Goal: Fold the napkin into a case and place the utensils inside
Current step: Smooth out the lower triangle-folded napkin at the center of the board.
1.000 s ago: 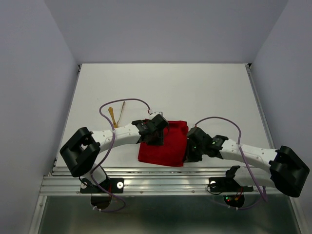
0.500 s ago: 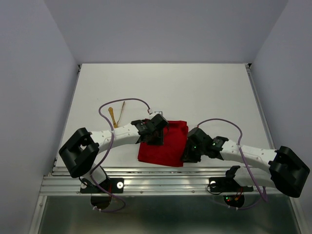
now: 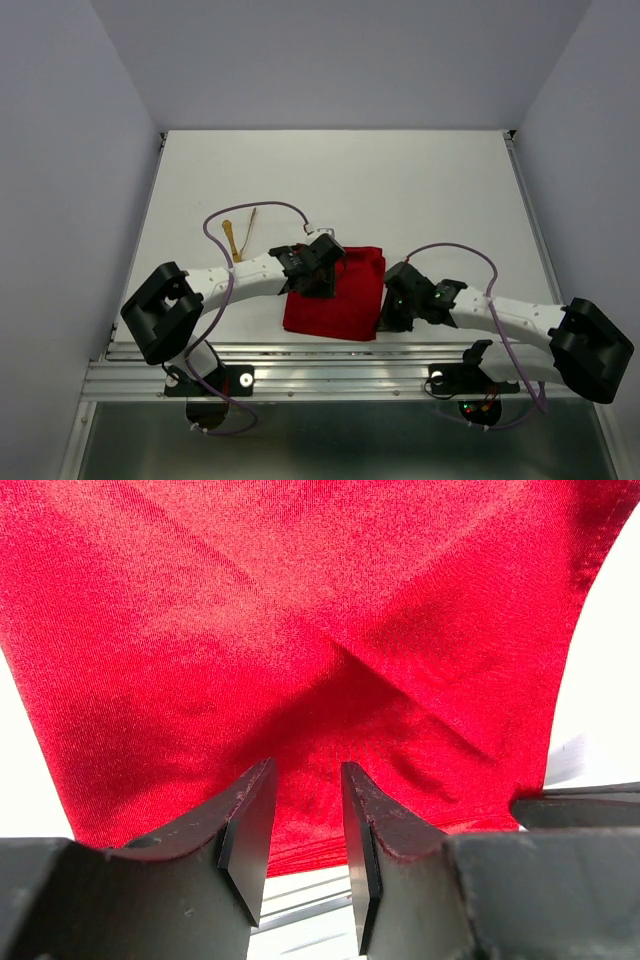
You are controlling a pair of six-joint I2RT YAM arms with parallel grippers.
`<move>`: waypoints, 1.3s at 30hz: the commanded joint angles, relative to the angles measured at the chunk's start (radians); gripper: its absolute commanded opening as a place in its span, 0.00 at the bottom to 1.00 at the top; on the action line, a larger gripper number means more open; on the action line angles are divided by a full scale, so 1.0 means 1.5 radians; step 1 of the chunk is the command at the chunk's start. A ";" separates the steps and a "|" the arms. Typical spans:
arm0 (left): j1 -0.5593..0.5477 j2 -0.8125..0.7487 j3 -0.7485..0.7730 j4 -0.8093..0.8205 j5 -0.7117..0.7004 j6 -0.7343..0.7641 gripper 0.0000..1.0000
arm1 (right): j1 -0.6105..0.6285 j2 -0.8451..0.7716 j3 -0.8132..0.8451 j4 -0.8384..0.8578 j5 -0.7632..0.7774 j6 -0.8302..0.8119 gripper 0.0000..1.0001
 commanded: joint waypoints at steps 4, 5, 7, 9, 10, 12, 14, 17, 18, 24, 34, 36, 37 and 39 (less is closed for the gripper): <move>0.002 -0.019 0.011 -0.013 -0.006 0.009 0.43 | 0.006 0.006 0.040 -0.064 0.065 -0.024 0.01; 0.003 -0.018 0.012 -0.011 -0.006 0.009 0.43 | 0.006 0.010 0.047 -0.082 0.087 -0.024 0.01; 0.008 -0.013 0.013 -0.008 -0.003 0.011 0.43 | 0.006 0.019 0.071 -0.094 0.108 -0.046 0.01; 0.015 -0.012 0.012 0.000 0.006 0.017 0.43 | 0.006 0.048 0.092 -0.096 0.128 -0.066 0.01; 0.021 -0.012 0.012 0.005 0.009 0.027 0.43 | 0.006 0.062 0.102 -0.096 0.131 -0.071 0.01; 0.029 -0.013 0.015 0.004 0.010 0.040 0.43 | 0.000 0.087 0.130 -0.096 0.136 -0.085 0.01; 0.048 -0.017 0.021 -0.001 0.009 0.066 0.43 | 0.000 0.123 0.151 -0.095 0.142 -0.097 0.01; 0.076 -0.026 0.022 0.003 0.019 0.094 0.43 | -0.018 0.159 0.188 -0.095 0.159 -0.129 0.01; 0.094 -0.028 0.020 0.004 0.021 0.099 0.43 | -0.026 0.167 0.195 -0.095 0.167 -0.146 0.01; 0.114 -0.048 0.010 -0.010 0.032 0.109 0.43 | -0.075 0.192 0.234 -0.094 0.162 -0.206 0.08; 0.123 -0.137 -0.067 -0.067 0.004 0.032 0.71 | -0.075 0.186 0.199 -0.075 0.130 -0.188 0.32; 0.124 -0.153 -0.077 -0.073 0.006 0.015 0.78 | -0.075 0.189 0.202 -0.071 0.129 -0.186 0.32; 0.124 -0.156 -0.089 -0.073 0.007 0.011 0.78 | -0.075 0.190 0.203 -0.069 0.127 -0.186 0.32; 0.125 -0.161 -0.105 -0.072 0.014 -0.002 0.78 | -0.075 0.193 0.206 -0.067 0.132 -0.187 0.33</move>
